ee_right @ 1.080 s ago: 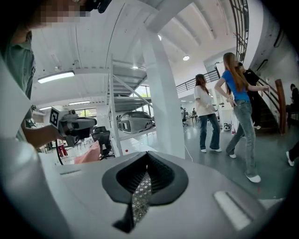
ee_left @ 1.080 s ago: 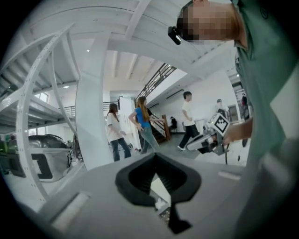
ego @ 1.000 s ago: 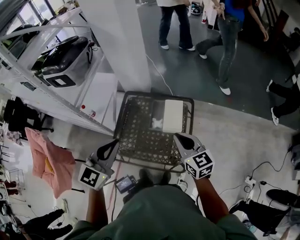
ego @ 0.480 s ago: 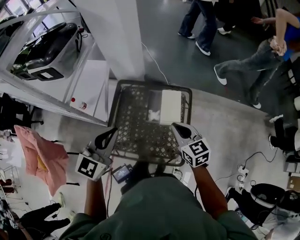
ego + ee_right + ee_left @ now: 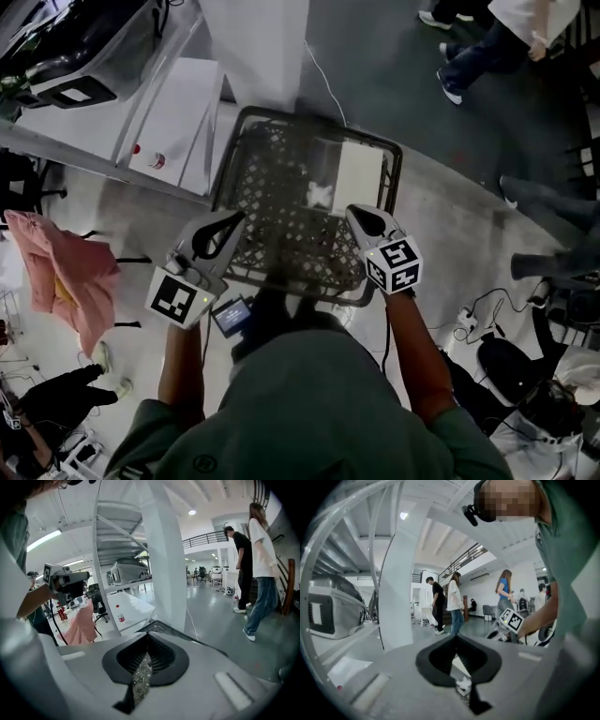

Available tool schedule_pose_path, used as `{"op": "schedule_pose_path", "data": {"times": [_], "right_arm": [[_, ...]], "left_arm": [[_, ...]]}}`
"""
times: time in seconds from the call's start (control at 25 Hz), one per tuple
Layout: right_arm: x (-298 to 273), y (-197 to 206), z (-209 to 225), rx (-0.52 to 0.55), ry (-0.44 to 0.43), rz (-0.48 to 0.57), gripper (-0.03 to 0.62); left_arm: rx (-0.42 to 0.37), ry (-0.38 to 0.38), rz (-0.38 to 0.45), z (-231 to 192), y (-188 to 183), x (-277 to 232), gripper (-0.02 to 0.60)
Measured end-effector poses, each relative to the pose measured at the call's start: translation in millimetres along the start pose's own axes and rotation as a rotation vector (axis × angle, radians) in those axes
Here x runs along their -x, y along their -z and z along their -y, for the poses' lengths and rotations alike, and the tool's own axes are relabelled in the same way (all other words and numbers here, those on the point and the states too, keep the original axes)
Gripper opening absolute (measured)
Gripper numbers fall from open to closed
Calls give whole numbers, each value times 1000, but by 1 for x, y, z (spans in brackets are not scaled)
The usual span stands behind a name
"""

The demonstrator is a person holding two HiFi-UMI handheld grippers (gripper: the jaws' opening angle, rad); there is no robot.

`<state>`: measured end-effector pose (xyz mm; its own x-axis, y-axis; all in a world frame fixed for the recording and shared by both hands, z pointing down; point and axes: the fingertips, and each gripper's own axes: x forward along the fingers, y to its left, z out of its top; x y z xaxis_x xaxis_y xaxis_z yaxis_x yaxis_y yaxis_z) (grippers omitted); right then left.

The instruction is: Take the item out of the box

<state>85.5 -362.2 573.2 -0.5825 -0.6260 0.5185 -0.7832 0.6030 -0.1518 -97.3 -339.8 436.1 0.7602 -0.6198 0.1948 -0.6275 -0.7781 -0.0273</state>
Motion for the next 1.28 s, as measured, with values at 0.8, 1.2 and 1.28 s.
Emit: {"op": "schedule_pose_path", "data": {"times": [0.8, 1.2, 1.28], "right_arm": [[-162, 130, 21, 165, -72, -445, 86], [-213, 196, 46, 428, -91, -770, 192], [-219, 206, 48, 482, -112, -826, 227]], "left_arm": [[159, -2, -41, -62, 90, 9, 2], [225, -37, -63, -86, 124, 11, 2], [239, -40, -68, -88, 130, 11, 2]]}}
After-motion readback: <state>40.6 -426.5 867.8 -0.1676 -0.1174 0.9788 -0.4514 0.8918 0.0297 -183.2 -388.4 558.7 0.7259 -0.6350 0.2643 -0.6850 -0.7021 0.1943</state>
